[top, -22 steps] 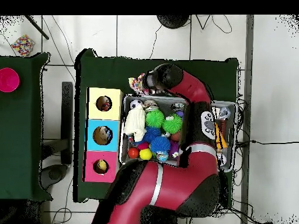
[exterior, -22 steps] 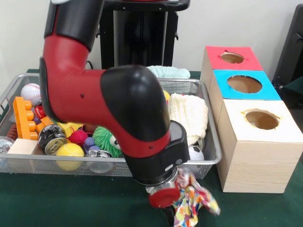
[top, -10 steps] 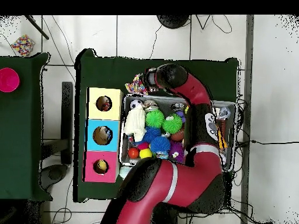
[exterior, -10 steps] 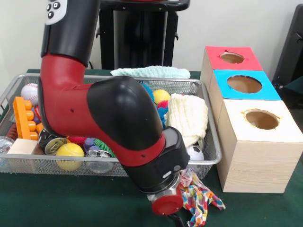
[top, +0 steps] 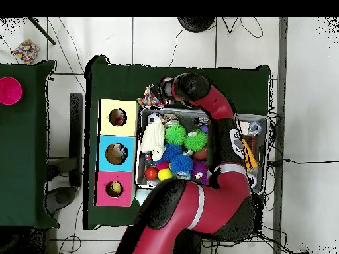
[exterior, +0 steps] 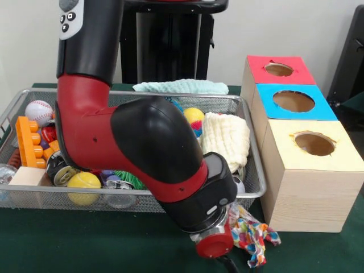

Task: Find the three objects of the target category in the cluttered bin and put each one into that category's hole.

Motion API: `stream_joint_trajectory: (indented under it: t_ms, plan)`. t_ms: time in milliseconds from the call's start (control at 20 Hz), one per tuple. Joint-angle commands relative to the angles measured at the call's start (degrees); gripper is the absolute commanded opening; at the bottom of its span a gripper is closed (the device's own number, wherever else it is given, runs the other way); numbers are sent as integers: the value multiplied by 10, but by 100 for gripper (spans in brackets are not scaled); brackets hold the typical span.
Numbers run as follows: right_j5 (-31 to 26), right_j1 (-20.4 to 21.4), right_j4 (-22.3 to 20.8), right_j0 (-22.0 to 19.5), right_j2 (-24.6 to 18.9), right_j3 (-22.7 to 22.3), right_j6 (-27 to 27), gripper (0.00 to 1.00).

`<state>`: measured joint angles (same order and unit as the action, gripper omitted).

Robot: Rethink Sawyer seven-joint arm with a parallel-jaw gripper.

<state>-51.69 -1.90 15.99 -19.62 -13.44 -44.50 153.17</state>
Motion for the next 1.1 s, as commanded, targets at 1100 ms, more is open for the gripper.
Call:
stream_joint_trajectory:
  t_ms: [1100]
  plan:
    - [-341,132,-71,55,105,30,129,100]
